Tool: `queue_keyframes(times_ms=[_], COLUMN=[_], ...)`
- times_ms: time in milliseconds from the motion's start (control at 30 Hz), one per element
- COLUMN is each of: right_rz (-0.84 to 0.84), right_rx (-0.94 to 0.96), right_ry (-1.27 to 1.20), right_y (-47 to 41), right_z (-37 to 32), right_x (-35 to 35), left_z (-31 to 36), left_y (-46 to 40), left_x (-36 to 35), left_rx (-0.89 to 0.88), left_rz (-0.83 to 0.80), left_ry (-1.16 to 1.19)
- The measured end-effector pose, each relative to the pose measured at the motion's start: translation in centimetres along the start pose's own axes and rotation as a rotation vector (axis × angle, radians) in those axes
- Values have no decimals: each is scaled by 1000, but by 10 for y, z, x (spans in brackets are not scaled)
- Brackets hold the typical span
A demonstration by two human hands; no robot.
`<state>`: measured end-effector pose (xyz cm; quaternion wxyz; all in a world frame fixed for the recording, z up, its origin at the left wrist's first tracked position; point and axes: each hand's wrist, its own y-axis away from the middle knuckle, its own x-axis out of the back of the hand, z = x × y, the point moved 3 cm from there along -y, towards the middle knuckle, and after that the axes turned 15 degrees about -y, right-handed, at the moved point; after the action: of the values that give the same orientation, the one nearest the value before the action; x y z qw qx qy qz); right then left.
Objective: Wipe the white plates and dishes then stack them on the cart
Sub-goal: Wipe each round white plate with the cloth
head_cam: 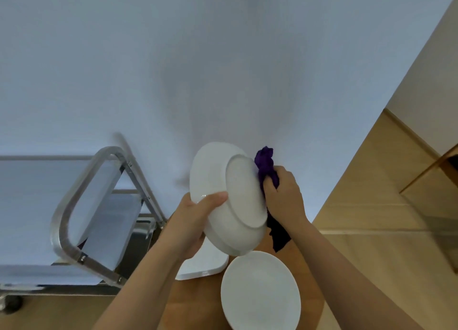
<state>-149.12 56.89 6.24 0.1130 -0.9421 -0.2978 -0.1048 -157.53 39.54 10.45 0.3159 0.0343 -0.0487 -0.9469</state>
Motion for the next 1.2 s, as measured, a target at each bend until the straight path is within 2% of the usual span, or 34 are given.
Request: queue_keyframes(times_ms=[100, 167, 233, 300, 400, 600, 767, 867, 933, 1100, 1200], right_rz=[14, 35, 62, 62, 24, -129, -234, -331, -323, -484, -553], right_rx=[-145, -234, -281, -329, -412, -507, -548, -543, -551, -671, -626], right_ry=[23, 66, 121, 162, 234, 327, 322, 270, 166, 42, 81], right_y=[-2, 1, 3, 4, 2, 2, 11, 17, 22, 47, 57], right_z=[43, 76, 106, 132, 164, 218, 249, 259, 258, 254, 251], right_x=[9, 18, 28, 36, 40, 39, 35, 30, 25, 7, 2], left_z=[-22, -40, -61, -87, -123, -188, -226, -246, -257, -259, -267], left_y=[1, 3, 5, 6, 10, 10, 24, 35, 44, 50, 52], left_x=[2, -6, -19, -34, -58, -97, -100, -92, -85, -70, -71], left_rx=[83, 143, 187, 246, 285, -9, -25, -63, -48, -157, -190], left_rz=[64, 85, 42, -74, -246, -605, -878, -918, -936, -754, -672], left_ry=[-22, -222, -533, -754, -953, -1483, -1743, -1824, -1870, -1965, -1941])
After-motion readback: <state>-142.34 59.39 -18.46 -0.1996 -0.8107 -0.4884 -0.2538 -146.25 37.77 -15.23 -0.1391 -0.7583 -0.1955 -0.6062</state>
